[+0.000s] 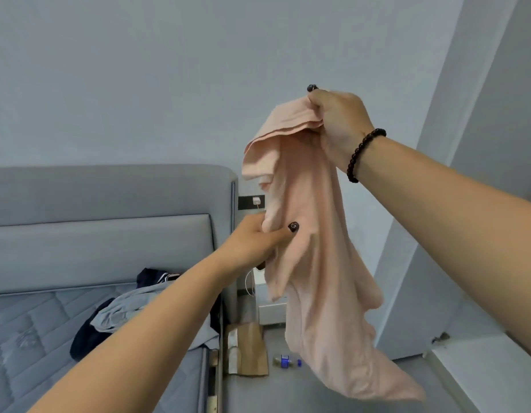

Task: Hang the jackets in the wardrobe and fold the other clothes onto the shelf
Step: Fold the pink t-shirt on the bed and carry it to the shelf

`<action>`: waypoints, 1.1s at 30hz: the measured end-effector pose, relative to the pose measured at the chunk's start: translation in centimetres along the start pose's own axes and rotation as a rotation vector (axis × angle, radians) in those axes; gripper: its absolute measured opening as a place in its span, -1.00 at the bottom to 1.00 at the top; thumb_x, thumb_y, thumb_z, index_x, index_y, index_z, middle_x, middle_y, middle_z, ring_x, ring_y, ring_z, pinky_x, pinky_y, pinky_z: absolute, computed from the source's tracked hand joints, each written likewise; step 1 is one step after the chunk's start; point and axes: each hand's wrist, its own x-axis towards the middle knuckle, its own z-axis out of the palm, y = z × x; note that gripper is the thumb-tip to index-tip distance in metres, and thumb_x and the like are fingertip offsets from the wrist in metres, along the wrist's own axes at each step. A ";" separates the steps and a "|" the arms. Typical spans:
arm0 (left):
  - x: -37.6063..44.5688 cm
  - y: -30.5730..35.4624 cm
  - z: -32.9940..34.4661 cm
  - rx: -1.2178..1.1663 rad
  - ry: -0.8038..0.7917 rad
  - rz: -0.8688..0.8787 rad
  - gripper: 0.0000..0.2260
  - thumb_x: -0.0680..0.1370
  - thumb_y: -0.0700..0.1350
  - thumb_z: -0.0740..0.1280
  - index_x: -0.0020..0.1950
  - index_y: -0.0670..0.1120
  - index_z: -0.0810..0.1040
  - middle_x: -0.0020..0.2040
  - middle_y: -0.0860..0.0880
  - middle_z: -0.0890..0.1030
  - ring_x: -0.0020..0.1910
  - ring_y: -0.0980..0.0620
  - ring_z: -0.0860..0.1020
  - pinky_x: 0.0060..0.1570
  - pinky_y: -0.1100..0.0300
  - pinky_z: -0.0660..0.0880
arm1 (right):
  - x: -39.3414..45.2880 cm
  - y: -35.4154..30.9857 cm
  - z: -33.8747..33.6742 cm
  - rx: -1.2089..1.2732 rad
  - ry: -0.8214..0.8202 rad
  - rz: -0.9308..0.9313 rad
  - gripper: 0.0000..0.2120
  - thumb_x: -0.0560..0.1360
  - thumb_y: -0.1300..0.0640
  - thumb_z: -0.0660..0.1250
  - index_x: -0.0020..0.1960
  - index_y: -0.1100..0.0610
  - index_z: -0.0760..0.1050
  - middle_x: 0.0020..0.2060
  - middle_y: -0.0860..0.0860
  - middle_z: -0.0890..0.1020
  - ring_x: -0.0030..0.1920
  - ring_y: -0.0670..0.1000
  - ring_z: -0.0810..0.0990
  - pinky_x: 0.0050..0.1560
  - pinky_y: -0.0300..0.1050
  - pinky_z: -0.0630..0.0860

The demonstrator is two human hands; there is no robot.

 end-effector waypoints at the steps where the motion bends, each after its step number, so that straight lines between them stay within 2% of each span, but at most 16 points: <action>1: 0.5 0.4 0.3 -0.095 0.003 -0.002 -0.87 0.57 -0.14 0.36 -0.10 -0.20 0.56 -0.27 -0.07 0.63 -0.32 0.01 0.55 -0.27 0.24 0.44 | 0.0 -0.3 -0.7 -0.022 0.007 -0.010 -0.75 0.50 0.27 0.24 -0.33 0.11 0.33 -0.35 0.08 0.38 -0.20 0.08 0.41 -0.12 -0.01 0.34; 4: 2.5 2.8 1.1 -0.365 0.014 0.025 -0.95 0.58 -0.24 0.31 -0.01 -0.19 0.55 -0.14 -0.12 0.60 -0.15 -0.05 0.54 -0.10 0.15 0.47 | -0.9 -0.2 -2.9 -0.055 -0.036 0.068 -0.78 0.53 0.27 0.23 -0.29 0.13 0.39 -0.37 0.05 0.44 -0.26 0.10 0.48 -0.13 0.00 0.42; 6: 3.9 4.6 2.1 -0.461 0.012 0.069 -0.93 0.58 -0.26 0.29 0.00 -0.19 0.56 -0.17 -0.08 0.63 -0.19 0.01 0.59 -0.17 0.19 0.54 | -2.5 0.1 -4.6 -0.111 -0.079 0.166 -0.90 0.55 0.19 0.24 -0.12 0.17 0.48 -0.29 0.06 0.56 -0.29 0.05 0.56 -0.23 -0.07 0.51; 8: 5.0 6.3 3.3 -0.504 0.052 0.093 -0.93 0.58 -0.27 0.28 -0.02 -0.20 0.56 -0.26 -0.04 0.65 -0.25 0.06 0.62 -0.28 0.23 0.56 | -4.3 0.7 -6.2 -0.133 -0.001 0.174 -0.90 0.54 0.13 0.28 -0.02 0.17 0.49 -0.17 0.07 0.61 -0.27 0.01 0.58 -0.34 -0.18 0.50; 10: 5.9 7.5 4.5 -0.510 0.087 0.096 -0.92 0.59 -0.28 0.28 -0.05 -0.21 0.57 -0.26 -0.04 0.65 -0.24 0.04 0.61 -0.25 0.23 0.57 | -6.3 1.9 -7.5 -0.115 0.149 0.127 -0.87 0.49 0.14 0.34 0.01 0.16 0.47 -0.07 0.10 0.62 -0.16 0.04 0.61 -0.25 -0.16 0.56; 12: 6.5 8.2 5.6 -0.476 0.101 0.113 -0.90 0.57 -0.31 0.27 -0.11 -0.17 0.52 -0.26 -0.05 0.57 -0.24 0.03 0.55 -0.16 0.18 0.54 | -8.5 3.5 -8.2 -0.164 0.219 0.088 -0.80 0.44 0.14 0.38 0.04 0.12 0.46 -0.01 0.05 0.61 -0.04 0.01 0.61 -0.06 -0.11 0.56; 13: 6.7 8.4 6.1 -0.439 0.116 0.114 -0.89 0.55 -0.34 0.27 -0.13 -0.16 0.49 -0.26 -0.08 0.51 -0.23 0.00 0.51 -0.13 0.14 0.50 | -9.6 4.5 -8.3 -0.205 0.208 0.080 -0.76 0.42 0.12 0.39 0.05 0.08 0.45 -0.01 0.01 0.60 -0.03 -0.03 0.60 -0.05 -0.11 0.55; 15: 7.0 8.8 6.9 -0.358 0.143 0.118 -0.92 0.53 -0.34 0.27 -0.13 -0.19 0.47 -0.23 -0.11 0.45 -0.20 -0.03 0.45 -0.10 0.05 0.43 | -11.1 6.1 -8.0 -0.305 0.164 0.082 -0.70 0.36 0.08 0.38 0.05 -0.01 0.39 -0.05 -0.09 0.57 -0.06 -0.10 0.57 -0.14 -0.16 0.51; 18: 7.3 9.6 6.8 -0.271 0.151 0.094 -0.97 0.53 -0.30 0.32 -0.06 -0.25 0.53 -0.16 -0.14 0.53 -0.16 -0.06 0.54 0.01 -0.03 0.55 | -10.8 7.6 -7.6 -0.420 0.172 0.100 -0.73 0.37 0.08 0.37 0.01 -0.04 0.37 -0.12 -0.12 0.54 -0.14 -0.11 0.55 -0.26 -0.22 0.41; 20: 7.5 10.5 5.8 -0.196 0.137 0.030 -0.91 0.52 -0.29 0.35 -0.01 -0.29 0.54 -0.10 -0.17 0.53 -0.12 -0.08 0.56 0.04 -0.01 0.58 | -9.7 7.7 -7.6 -0.453 0.197 0.092 -0.87 0.40 0.09 0.36 -0.20 0.03 0.39 -0.34 -0.10 0.49 -0.36 -0.07 0.45 -0.37 -0.24 0.31; 21: 7.4 10.9 5.1 -0.143 0.135 0.011 -0.91 0.51 -0.29 0.36 -0.03 -0.30 0.55 -0.11 -0.17 0.54 -0.13 -0.08 0.57 -0.02 0.03 0.60 | -9.1 7.6 -7.7 -0.457 0.208 0.077 -0.77 0.41 0.12 0.34 -0.34 0.07 0.33 -0.45 -0.09 0.39 -0.44 -0.04 0.33 -0.39 -0.22 0.25; 23: 7.1 11.8 3.6 -0.049 0.198 0.021 -0.97 0.50 -0.30 0.36 -0.14 -0.24 0.56 -0.16 -0.16 0.56 -0.18 -0.06 0.58 -0.19 0.15 0.63 | -8.0 7.0 -7.9 -0.454 0.221 0.060 -0.68 0.42 0.18 0.30 -0.43 0.10 0.23 -0.49 -0.03 0.27 -0.41 -0.01 0.22 -0.35 -0.17 0.18; 25: 6.7 12.5 1.7 -0.044 0.332 0.047 -0.95 0.49 -0.31 0.37 -0.08 -0.20 0.54 -0.11 -0.17 0.57 -0.17 -0.06 0.60 -0.32 0.23 0.62 | -7.2 5.9 -8.1 -0.429 0.230 0.033 -0.77 0.44 0.21 0.27 -0.36 0.14 0.32 -0.45 0.03 0.30 -0.37 0.00 0.26 -0.31 -0.15 0.22; 27: 6.4 12.7 -0.2 -0.135 0.440 0.055 -0.72 0.49 -0.31 0.37 0.14 -0.14 0.40 0.02 -0.15 0.53 -0.14 -0.05 0.61 -0.34 0.26 0.60 | -6.2 4.5 -8.2 -0.383 0.225 0.011 -0.87 0.46 0.23 0.26 -0.26 0.20 0.45 -0.44 0.00 0.34 -0.38 -0.01 0.28 -0.36 -0.21 0.24; 29: 5.6 12.8 -1.8 -0.211 0.413 0.072 -0.65 0.50 -0.33 0.36 0.22 -0.09 0.38 0.08 -0.14 0.52 -0.13 -0.01 0.61 -0.29 0.27 0.60 | -5.3 2.8 -7.8 -0.322 0.190 -0.003 -0.90 0.45 0.25 0.25 -0.18 0.24 0.52 -0.38 0.03 0.38 -0.35 -0.02 0.29 -0.40 -0.23 0.23; 33: 3.5 12.9 -3.7 -0.021 0.259 0.202 -0.82 0.46 -0.24 0.46 0.05 -0.10 0.64 0.04 -0.13 0.65 -0.08 0.06 0.64 -0.05 0.28 0.59 | -3.6 1.0 -6.5 -0.258 0.113 -0.022 -0.86 0.45 0.26 0.23 -0.10 0.30 0.54 -0.24 0.07 0.47 -0.23 0.01 0.40 -0.23 -0.12 0.35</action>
